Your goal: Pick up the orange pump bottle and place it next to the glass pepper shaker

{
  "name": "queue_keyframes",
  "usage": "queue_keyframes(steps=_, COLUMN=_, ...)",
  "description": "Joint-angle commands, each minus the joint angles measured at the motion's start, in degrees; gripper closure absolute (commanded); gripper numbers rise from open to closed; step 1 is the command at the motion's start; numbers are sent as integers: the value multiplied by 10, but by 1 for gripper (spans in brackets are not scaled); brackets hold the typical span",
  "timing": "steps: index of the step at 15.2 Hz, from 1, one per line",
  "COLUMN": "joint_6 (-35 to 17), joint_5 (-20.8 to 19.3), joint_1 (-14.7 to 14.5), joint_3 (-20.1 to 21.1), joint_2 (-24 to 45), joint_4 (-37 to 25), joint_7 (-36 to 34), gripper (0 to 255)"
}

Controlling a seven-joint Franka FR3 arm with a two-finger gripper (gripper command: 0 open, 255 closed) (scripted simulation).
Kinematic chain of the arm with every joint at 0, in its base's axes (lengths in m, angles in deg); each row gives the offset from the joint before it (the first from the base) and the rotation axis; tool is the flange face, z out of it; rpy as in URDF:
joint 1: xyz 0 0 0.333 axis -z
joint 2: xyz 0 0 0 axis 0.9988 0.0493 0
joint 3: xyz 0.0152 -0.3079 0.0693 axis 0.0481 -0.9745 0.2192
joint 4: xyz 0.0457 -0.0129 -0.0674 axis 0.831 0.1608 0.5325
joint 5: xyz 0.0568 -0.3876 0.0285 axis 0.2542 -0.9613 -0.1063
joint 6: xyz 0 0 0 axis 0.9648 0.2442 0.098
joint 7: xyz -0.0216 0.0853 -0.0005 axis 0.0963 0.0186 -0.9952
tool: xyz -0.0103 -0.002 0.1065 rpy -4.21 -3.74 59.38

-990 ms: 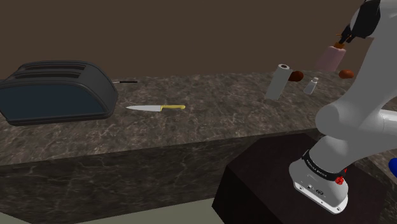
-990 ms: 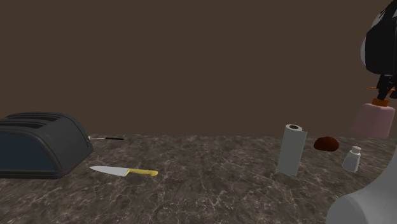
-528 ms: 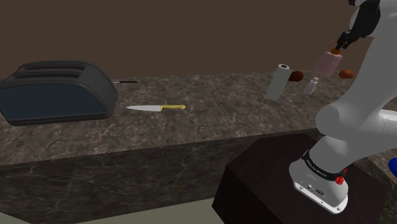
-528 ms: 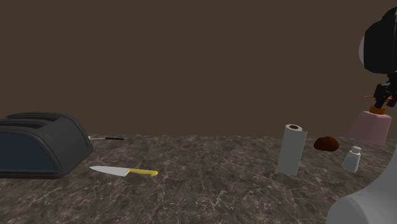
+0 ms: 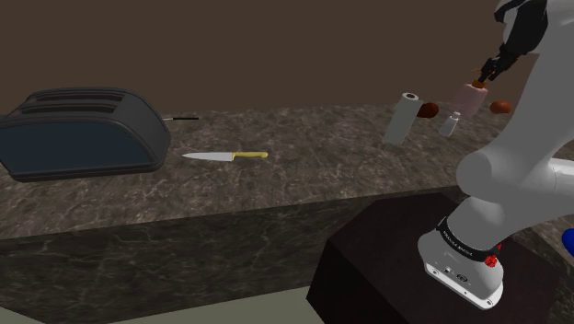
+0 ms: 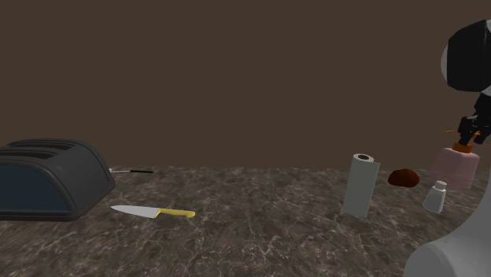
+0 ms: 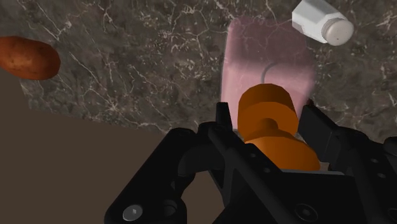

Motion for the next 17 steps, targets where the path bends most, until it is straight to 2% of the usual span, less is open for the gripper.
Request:
queue_keyframes(steps=1, joint_6=-16, joint_5=2, joint_1=-2, joint_3=1, joint_2=1, joint_4=15, joint_7=2, gripper=255)
queue_keyframes(steps=9, joint_6=-68, joint_5=14, joint_1=-4, joint_3=7, joint_2=14, joint_4=57, joint_7=15, gripper=255)
queue_keyframes(steps=16, joint_6=-68, joint_5=14, joint_1=-4, joint_3=7, joint_2=14, joint_4=57, joint_7=15, gripper=255)
queue_keyframes(steps=17, joint_6=-68, joint_5=14, joint_1=-4, joint_3=7, joint_2=14, joint_4=57, joint_7=15, gripper=0)
